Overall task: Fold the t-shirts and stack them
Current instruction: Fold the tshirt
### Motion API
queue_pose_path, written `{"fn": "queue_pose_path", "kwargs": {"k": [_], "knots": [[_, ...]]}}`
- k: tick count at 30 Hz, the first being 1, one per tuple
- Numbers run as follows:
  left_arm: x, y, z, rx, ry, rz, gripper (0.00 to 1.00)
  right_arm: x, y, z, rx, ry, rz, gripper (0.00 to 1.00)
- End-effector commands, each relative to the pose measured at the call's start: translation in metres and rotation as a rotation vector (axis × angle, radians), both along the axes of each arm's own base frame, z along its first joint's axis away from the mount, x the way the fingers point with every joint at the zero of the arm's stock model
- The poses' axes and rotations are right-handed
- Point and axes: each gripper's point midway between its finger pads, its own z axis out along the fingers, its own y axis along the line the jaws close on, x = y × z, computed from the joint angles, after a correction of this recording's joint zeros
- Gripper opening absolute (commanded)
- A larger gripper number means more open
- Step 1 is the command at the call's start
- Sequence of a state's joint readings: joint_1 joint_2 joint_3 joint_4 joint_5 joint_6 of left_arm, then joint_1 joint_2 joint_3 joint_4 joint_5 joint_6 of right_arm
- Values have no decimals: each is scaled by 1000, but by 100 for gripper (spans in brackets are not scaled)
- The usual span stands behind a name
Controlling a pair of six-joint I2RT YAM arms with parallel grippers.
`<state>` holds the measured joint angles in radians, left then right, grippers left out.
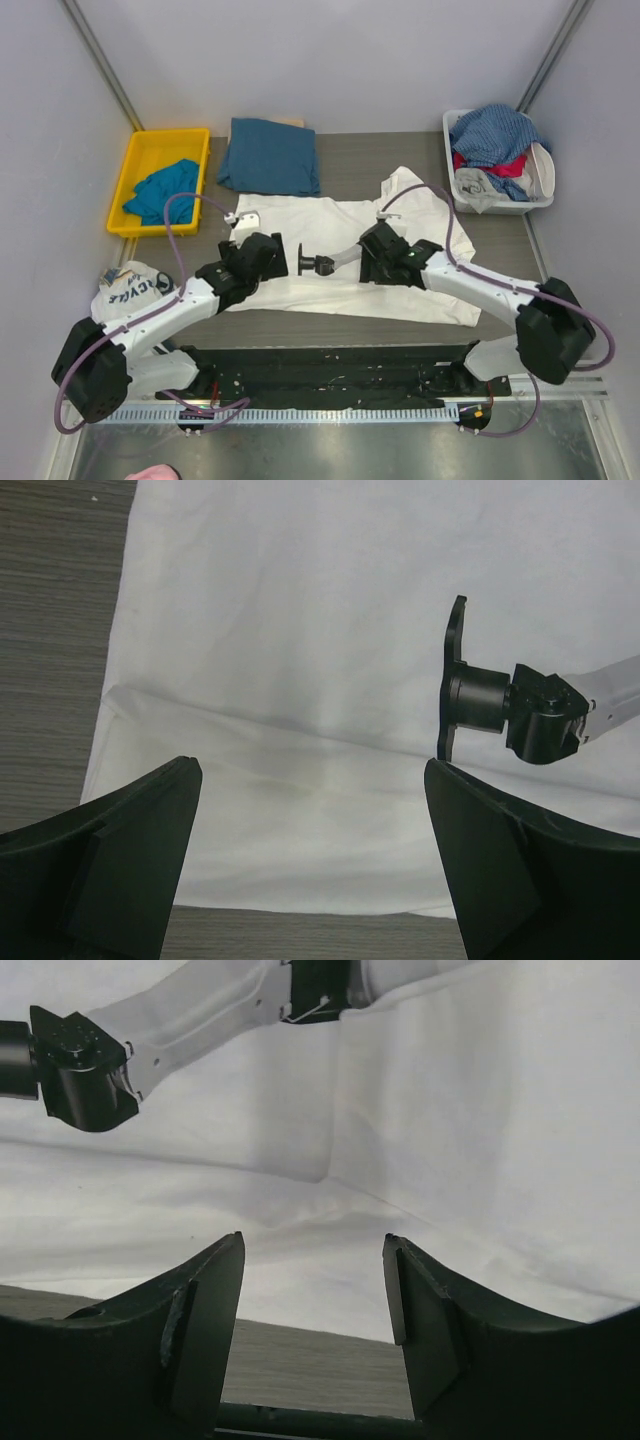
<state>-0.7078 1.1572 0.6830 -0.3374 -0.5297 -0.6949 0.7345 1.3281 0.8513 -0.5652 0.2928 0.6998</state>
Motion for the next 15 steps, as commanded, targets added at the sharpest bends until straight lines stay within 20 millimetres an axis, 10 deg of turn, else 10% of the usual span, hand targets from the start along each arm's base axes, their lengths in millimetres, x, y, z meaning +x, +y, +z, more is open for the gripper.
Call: {"fn": "queue_pose_path", "kwargs": {"k": [1, 15], "knots": [[9, 14, 35, 15, -91, 49, 100, 21, 44, 5, 15, -55, 86, 66], [6, 39, 36, -17, -93, 115, 100, -4, 130, -33, -72, -25, 210, 66]]}}
